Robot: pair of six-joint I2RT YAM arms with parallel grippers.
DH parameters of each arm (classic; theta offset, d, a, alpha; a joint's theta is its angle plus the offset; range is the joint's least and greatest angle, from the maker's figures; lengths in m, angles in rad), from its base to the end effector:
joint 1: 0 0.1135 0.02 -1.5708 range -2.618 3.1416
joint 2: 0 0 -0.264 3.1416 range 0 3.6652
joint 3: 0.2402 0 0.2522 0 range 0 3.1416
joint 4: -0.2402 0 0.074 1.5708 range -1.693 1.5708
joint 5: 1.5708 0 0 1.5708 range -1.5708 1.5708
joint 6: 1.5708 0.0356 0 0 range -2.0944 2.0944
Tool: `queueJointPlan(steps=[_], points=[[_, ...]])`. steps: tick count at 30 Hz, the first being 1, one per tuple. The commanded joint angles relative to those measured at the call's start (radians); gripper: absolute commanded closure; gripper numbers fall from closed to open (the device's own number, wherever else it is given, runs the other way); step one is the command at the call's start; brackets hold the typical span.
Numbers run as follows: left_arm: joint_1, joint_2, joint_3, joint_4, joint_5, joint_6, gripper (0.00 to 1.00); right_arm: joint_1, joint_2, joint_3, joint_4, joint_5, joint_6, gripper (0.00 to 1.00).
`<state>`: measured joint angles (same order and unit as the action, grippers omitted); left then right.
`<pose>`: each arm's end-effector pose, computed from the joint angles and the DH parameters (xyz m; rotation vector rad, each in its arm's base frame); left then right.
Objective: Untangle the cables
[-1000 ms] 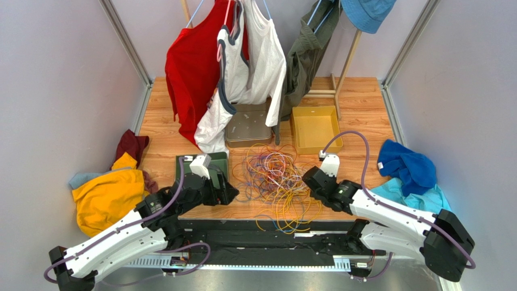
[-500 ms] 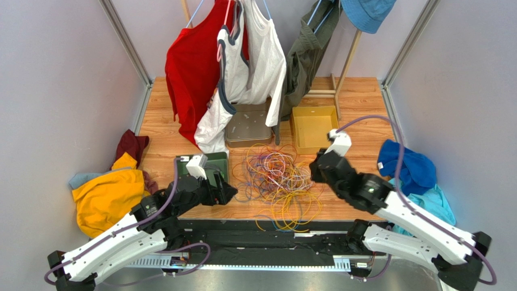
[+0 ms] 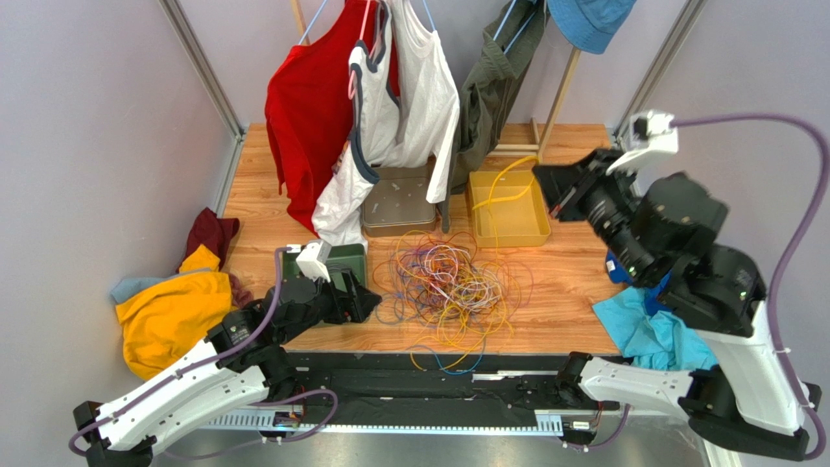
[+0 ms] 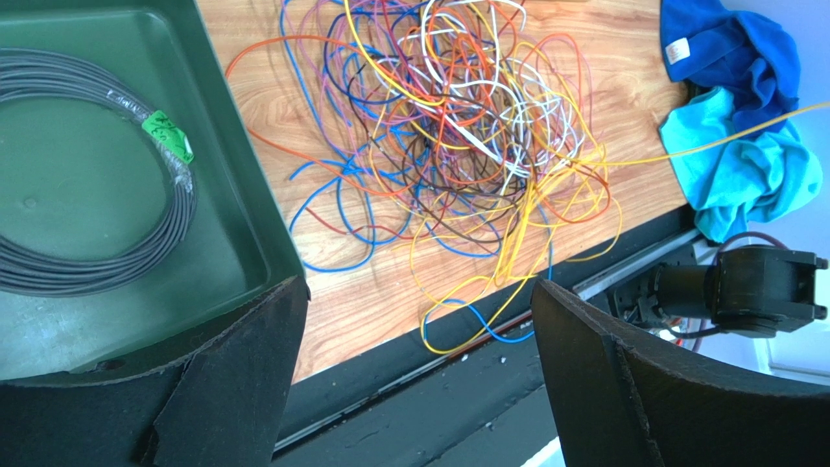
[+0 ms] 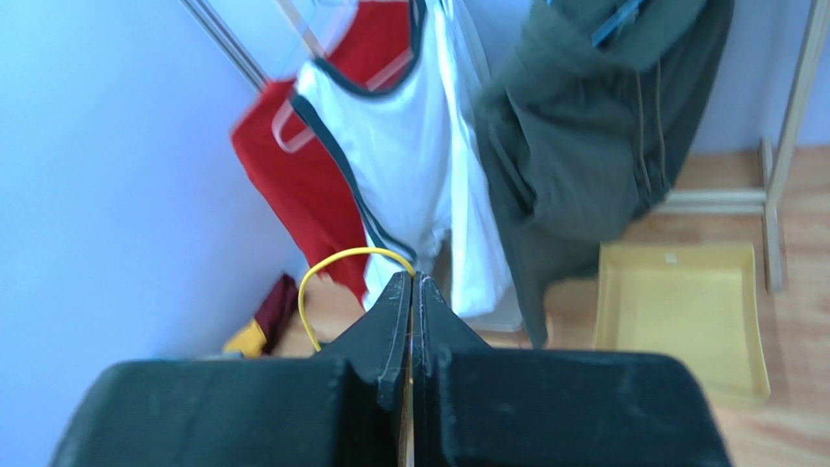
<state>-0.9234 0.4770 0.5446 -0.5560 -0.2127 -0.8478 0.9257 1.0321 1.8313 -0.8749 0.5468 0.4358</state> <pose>0.0795 -0.0927 0.2601 -0.0569 2.1651 -0.8599 0.0848 0.0819 0.5496 0.0157 1.6685 0.5903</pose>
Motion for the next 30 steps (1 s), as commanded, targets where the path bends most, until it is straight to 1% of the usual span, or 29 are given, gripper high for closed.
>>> queueJointPlan(steps=[1,3,4,6,9,10,12,13,14,15,16,17,18,20,22,23,24,25,26,28,29,30], points=[[-0.005,0.005,0.014,0.031,-0.004,0.010,0.07,0.004,0.142,0.301,-0.056,0.054,-0.121,1.00],[-0.005,-0.008,-0.005,0.036,-0.002,0.009,0.07,0.004,0.189,0.399,-0.059,0.062,-0.144,1.00],[-0.005,-0.011,-0.011,0.039,-0.001,0.007,0.07,0.004,0.219,0.477,-0.052,0.052,-0.146,1.00],[-0.005,-0.024,-0.025,0.038,-0.001,0.009,0.07,0.005,0.236,0.512,-0.026,0.030,-0.149,1.00],[-0.005,-0.038,-0.032,0.044,-0.004,0.016,0.07,0.004,0.224,0.481,0.066,-0.016,-0.141,1.00],[-0.005,-0.040,-0.034,0.051,0.004,0.029,0.06,0.004,0.211,0.468,0.106,-0.053,-0.138,1.00],[-0.005,-0.044,-0.040,0.117,0.028,0.049,0.05,0.004,0.204,0.435,0.110,-0.067,-0.111,1.00],[-0.005,-0.046,-0.057,0.157,0.079,0.079,0.05,0.004,0.200,0.424,0.103,-0.071,-0.108,1.00],[-0.005,-0.046,-0.072,0.273,0.116,0.094,0.05,0.004,0.197,0.393,0.099,-0.071,-0.103,1.00],[-0.005,-0.044,-0.090,0.347,0.190,0.123,0.02,0.004,0.181,0.366,0.100,-0.071,-0.094,1.00],[-0.005,-0.041,-0.141,0.428,0.217,0.130,0.01,0.004,0.172,0.340,0.103,-0.076,-0.089,1.00],[-0.006,-0.023,-0.165,0.596,0.252,0.136,0.01,0.005,0.163,0.286,0.106,-0.079,-0.080,1.00],[-0.017,-0.005,-0.185,0.672,0.272,0.150,0.01,0.004,0.145,0.264,0.111,-0.090,-0.065,1.00],[-0.046,0.072,-0.207,0.808,0.250,0.182,0.01,0.004,0.131,0.218,0.116,-0.100,-0.052,1.00],[-0.121,0.132,-0.207,0.898,0.216,0.280,0.01,0.004,0.109,0.159,0.126,-0.113,-0.032,1.00],[-0.150,0.194,-0.212,1.007,0.173,0.317,0.01,0.004,0.103,0.143,0.129,-0.117,-0.031,1.00],[-0.204,0.227,-0.216,1.074,0.138,0.395,0.01,0.004,0.095,0.119,0.132,-0.125,-0.028,1.00],[-0.224,0.260,-0.225,1.140,0.121,0.430,0.01,0.004,0.092,0.111,0.132,-0.130,-0.022,1.00],[-0.238,0.331,-0.224,1.251,0.112,0.461,0.01,0.004,0.091,0.103,0.131,-0.134,-0.017,1.00],[-0.247,0.405,-0.213,1.374,0.082,0.518,0.01,0.004,0.085,0.086,0.125,-0.149,-0.006,1.00],[-0.249,0.469,-0.209,1.415,0.081,0.536,0.01,0.004,0.082,0.080,0.123,-0.154,-0.005,1.00],[-0.247,0.501,-0.203,1.450,0.076,0.564,0.01,0.004,0.076,0.076,0.119,-0.162,-0.003,1.00]])
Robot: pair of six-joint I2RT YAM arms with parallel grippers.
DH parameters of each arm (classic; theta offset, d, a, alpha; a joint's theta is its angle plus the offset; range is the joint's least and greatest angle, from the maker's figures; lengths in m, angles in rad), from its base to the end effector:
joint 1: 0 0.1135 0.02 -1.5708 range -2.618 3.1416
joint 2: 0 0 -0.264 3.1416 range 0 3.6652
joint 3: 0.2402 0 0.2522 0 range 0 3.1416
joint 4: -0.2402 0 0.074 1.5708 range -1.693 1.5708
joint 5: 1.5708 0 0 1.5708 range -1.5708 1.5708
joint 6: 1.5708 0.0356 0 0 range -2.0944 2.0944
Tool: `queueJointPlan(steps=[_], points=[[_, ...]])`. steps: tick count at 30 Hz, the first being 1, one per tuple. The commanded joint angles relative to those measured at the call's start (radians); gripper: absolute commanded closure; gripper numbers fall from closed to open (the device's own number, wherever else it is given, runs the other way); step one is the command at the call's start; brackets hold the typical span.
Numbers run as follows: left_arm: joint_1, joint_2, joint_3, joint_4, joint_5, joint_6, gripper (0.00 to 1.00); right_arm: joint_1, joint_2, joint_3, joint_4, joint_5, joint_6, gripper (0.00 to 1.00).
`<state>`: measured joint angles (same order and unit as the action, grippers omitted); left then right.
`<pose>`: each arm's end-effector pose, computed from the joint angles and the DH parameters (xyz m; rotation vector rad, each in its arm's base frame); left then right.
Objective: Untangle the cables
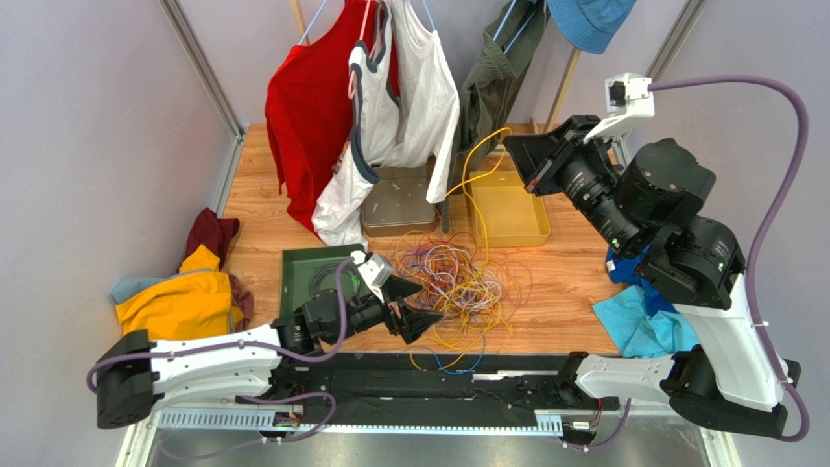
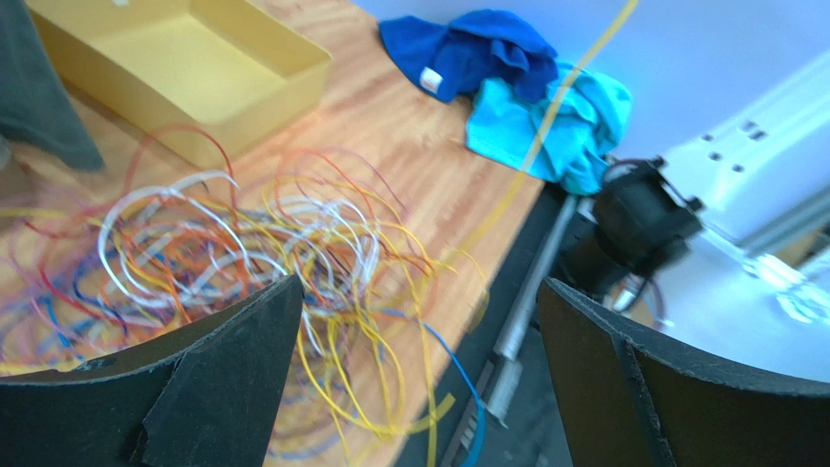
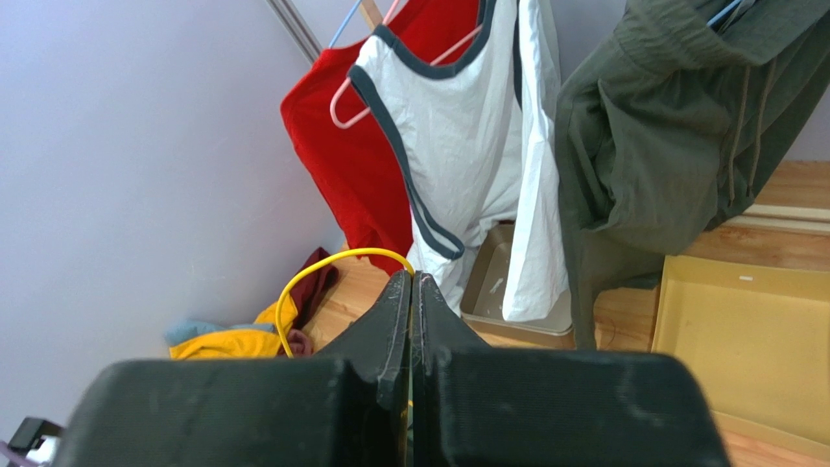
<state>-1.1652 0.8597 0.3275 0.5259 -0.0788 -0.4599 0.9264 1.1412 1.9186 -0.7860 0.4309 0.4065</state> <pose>0.0810 -0.1815 0.2402 0.5280 1.6285 -1.1879 0.1013 0.1101 0.5672 -0.0751 1.6210 0.6992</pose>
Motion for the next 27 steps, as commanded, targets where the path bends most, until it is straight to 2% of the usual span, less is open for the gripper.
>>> queueJointPlan(steps=[1,5,13,16,17,19,20,21,22,23,26,27], points=[[-0.007,0.174,0.021,0.420,-0.056,0.182,0.01,0.003,-0.038,-0.021,0.030,-0.050,0.028,1.00],[-0.005,0.297,0.028,0.542,-0.015,0.190,0.02,0.005,-0.057,-0.032,0.018,-0.052,0.023,1.00],[-0.005,0.531,0.097,0.678,0.051,0.150,0.07,0.005,-0.093,-0.092,0.031,-0.061,0.023,1.00],[-0.005,0.568,0.097,0.712,0.047,0.139,0.13,0.003,-0.098,-0.093,0.025,-0.064,0.020,1.00],[-0.005,0.573,0.102,0.706,0.039,0.141,0.25,0.003,-0.103,-0.096,0.027,-0.066,0.022,1.00],[-0.005,0.587,0.125,0.669,0.025,0.155,0.41,0.003,-0.110,-0.116,0.033,-0.078,0.032,1.00],[-0.005,0.591,0.134,0.658,0.022,0.162,0.58,0.003,-0.121,-0.127,0.043,-0.083,0.035,1.00],[-0.005,0.591,0.155,0.628,0.020,0.165,0.67,0.005,-0.126,-0.147,0.048,-0.087,0.037,1.00],[-0.005,0.584,0.168,0.602,0.016,0.167,0.81,0.003,-0.132,-0.161,0.051,-0.087,0.041,1.00],[-0.005,0.569,0.182,0.561,-0.021,0.156,1.00,0.003,-0.144,-0.171,0.054,-0.087,0.041,1.00],[-0.005,0.449,0.263,0.302,-0.091,0.165,1.00,0.003,-0.188,-0.231,0.068,-0.066,0.046,1.00],[-0.005,0.414,0.328,0.096,-0.125,0.159,1.00,0.003,-0.204,-0.256,0.073,-0.060,0.048,1.00]])
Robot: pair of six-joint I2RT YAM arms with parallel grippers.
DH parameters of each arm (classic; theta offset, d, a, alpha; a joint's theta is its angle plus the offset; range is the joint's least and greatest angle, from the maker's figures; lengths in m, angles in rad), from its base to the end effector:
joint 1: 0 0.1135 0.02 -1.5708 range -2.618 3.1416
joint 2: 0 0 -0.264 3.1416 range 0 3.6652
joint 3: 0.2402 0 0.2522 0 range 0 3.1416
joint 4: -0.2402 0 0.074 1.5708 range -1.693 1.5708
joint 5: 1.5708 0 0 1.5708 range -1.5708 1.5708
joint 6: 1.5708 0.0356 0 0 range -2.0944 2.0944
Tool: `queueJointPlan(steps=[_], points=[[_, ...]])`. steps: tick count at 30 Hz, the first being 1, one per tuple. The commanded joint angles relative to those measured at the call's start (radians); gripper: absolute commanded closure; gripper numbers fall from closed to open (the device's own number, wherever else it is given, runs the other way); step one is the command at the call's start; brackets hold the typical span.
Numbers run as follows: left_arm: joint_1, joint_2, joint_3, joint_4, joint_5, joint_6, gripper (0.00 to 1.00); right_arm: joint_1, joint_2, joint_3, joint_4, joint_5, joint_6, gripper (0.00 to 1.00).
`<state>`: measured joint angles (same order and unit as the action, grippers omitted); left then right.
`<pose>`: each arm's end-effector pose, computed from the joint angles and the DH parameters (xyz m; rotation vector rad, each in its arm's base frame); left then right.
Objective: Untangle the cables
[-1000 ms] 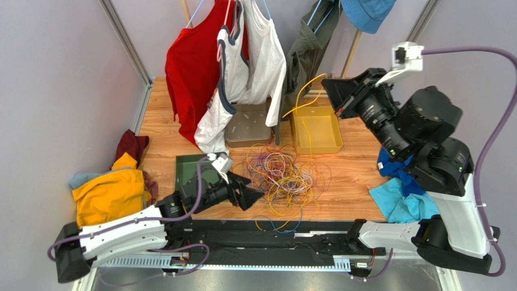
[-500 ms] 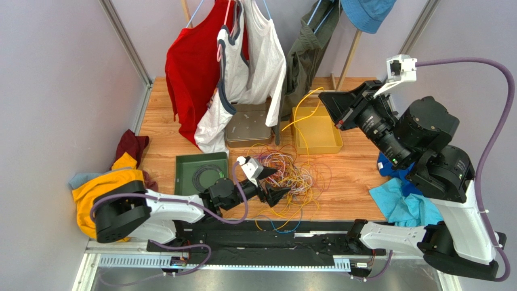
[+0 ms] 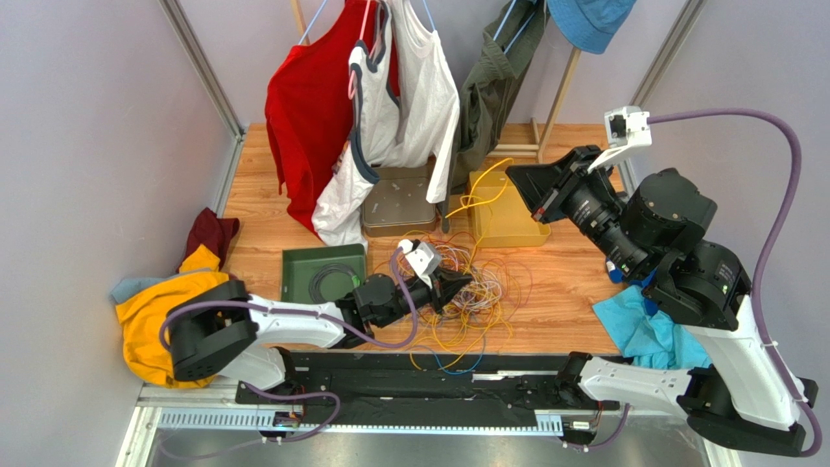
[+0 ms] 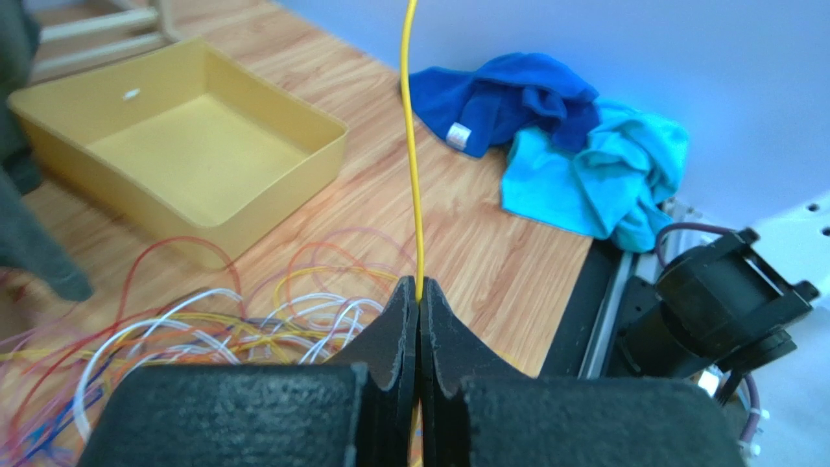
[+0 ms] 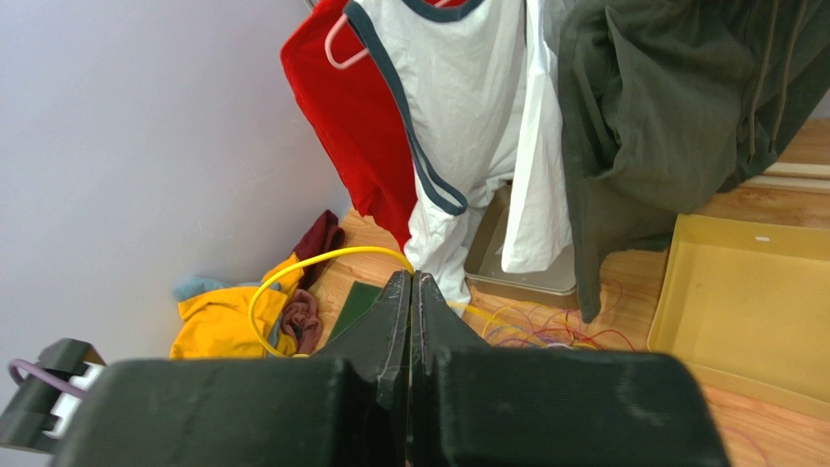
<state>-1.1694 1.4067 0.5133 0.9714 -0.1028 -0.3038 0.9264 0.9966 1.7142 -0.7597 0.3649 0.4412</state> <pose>0.1152 -0.2621 0.2292 0.5881 1.4842 -1.0970 0.0876 0.0954 0.5369 -0.1123 1.6603 0.7582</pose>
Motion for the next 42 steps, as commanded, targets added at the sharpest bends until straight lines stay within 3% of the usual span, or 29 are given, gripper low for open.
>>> queueJointPlan(steps=[1,2,3,4,6,8,12,18,25,28,37,42], points=[[-0.001,-0.199,0.189,-0.475,-0.141,-0.006,1.00,0.003,-0.076,-0.100,0.057,0.003,0.016,0.96],[0.002,-0.225,0.242,-0.607,-0.216,-0.032,1.00,0.003,-0.113,-0.131,0.075,0.005,0.019,0.88],[0.004,-0.248,0.360,-0.851,-0.242,-0.046,1.00,0.003,-0.131,-0.161,0.083,0.006,0.024,0.77],[0.008,-0.273,0.420,-0.960,-0.256,-0.061,1.00,0.002,-0.154,-0.223,0.088,0.008,0.030,0.52],[0.025,-0.290,0.575,-1.200,-0.252,-0.084,1.00,0.005,-0.213,-0.283,0.094,0.025,0.050,0.34],[0.033,-0.308,0.705,-1.296,-0.227,-0.080,1.00,0.003,-0.271,-0.388,0.094,0.051,0.070,0.23],[0.031,-0.287,0.937,-1.535,-0.225,-0.090,1.00,0.003,-0.346,-0.554,0.095,0.068,0.145,0.21],[0.033,-0.232,1.200,-1.672,-0.238,-0.084,1.00,0.005,-0.409,-0.737,0.125,0.039,0.205,0.25],[0.031,-0.085,1.727,-1.820,-0.226,-0.032,1.00,0.003,-0.417,-0.873,0.212,-0.073,0.241,0.26],[0.031,-0.037,1.873,-1.834,-0.213,-0.015,1.00,0.005,-0.420,-0.939,0.262,-0.129,0.261,0.27],[0.033,-0.026,1.935,-1.752,-0.207,0.026,1.00,0.028,-0.392,-1.047,0.451,-0.388,0.246,0.27],[0.031,-0.002,1.927,-1.792,-0.199,0.019,1.00,0.100,-0.345,-1.050,0.464,-0.348,0.232,0.27]])
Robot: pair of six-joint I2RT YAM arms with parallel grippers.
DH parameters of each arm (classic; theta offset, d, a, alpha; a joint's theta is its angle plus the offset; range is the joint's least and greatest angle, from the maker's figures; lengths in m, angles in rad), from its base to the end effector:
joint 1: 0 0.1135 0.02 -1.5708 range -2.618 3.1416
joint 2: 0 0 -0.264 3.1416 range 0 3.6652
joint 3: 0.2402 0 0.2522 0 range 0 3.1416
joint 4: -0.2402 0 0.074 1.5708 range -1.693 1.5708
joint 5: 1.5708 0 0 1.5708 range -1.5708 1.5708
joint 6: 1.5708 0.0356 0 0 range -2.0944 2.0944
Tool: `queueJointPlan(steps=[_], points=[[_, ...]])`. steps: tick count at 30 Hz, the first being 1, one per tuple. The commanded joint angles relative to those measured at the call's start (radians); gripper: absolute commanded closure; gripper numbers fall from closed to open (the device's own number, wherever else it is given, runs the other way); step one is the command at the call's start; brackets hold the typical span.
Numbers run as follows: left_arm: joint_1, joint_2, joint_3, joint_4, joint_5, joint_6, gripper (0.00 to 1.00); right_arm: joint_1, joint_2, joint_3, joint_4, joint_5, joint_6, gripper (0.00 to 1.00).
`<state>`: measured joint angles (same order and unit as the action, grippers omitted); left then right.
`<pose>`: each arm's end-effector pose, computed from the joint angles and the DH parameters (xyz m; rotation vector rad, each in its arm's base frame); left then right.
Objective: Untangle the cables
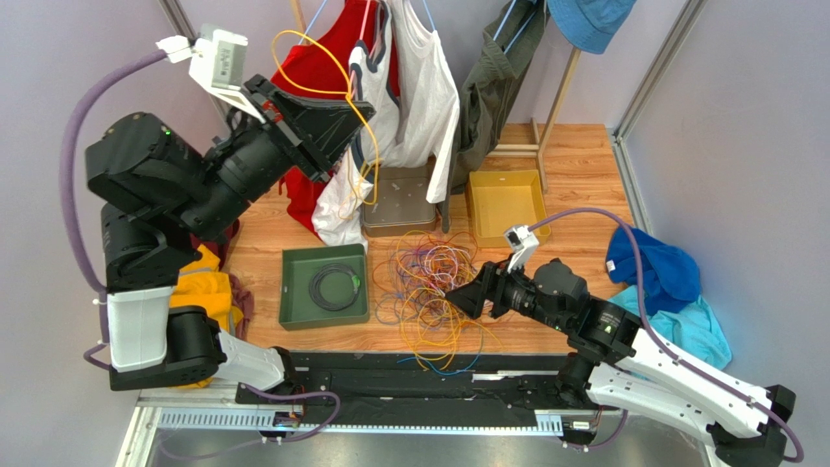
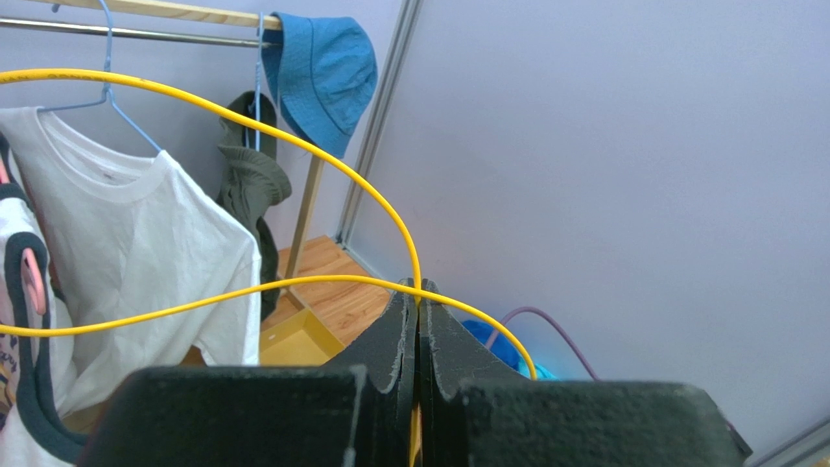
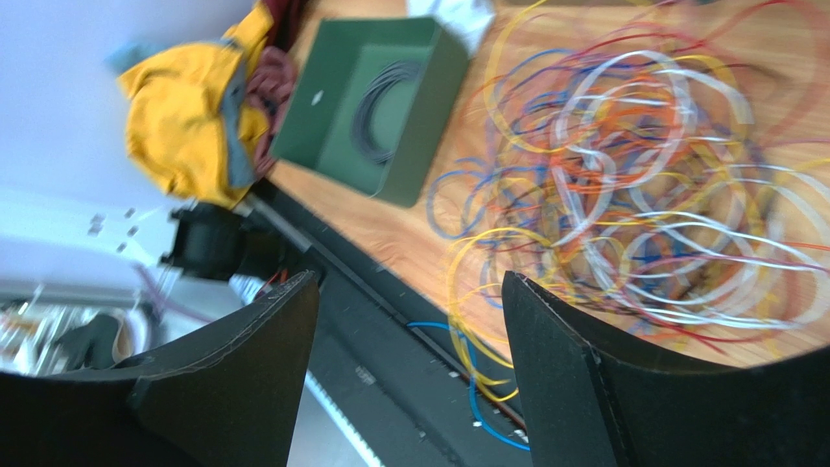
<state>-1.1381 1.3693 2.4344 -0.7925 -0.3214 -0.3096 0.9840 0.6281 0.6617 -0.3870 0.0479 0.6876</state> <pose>0.0677 -0.1198 0.6445 0.2802 1.3557 -1.0172 0.0856 0.1256 0.2989 -0.2723 2.0592 1.0405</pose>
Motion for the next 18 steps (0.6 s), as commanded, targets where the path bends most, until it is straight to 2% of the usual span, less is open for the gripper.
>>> queueJointPlan(steps=[1,7,12,14,16,17,18], points=[[0.000,0.037,-0.014,-0.037,0.013,0.023,1.00,0.048,0.042,0.006,0.071,-0.005,-0.016,0.27],[0.000,-0.006,-0.184,-0.073,-0.042,0.023,1.00,0.091,0.056,-0.029,0.016,0.102,-0.008,0.29],[0.001,0.005,-0.229,-0.040,-0.005,0.041,1.00,0.128,-0.127,-0.148,0.059,0.142,0.036,0.33],[0.000,0.049,-0.215,-0.034,0.002,0.052,1.00,0.154,-0.195,-0.175,0.033,0.219,0.061,0.36],[0.001,0.085,-0.196,-0.008,0.010,0.075,1.00,0.189,-0.290,-0.171,-0.054,0.348,0.091,0.38],[0.001,0.124,-0.192,0.002,0.010,0.084,1.00,0.194,-0.315,-0.146,-0.108,0.401,0.160,0.39],[0.004,0.146,-0.175,0.015,0.008,0.098,1.00,0.194,-0.346,-0.125,-0.228,0.453,0.194,0.39]])
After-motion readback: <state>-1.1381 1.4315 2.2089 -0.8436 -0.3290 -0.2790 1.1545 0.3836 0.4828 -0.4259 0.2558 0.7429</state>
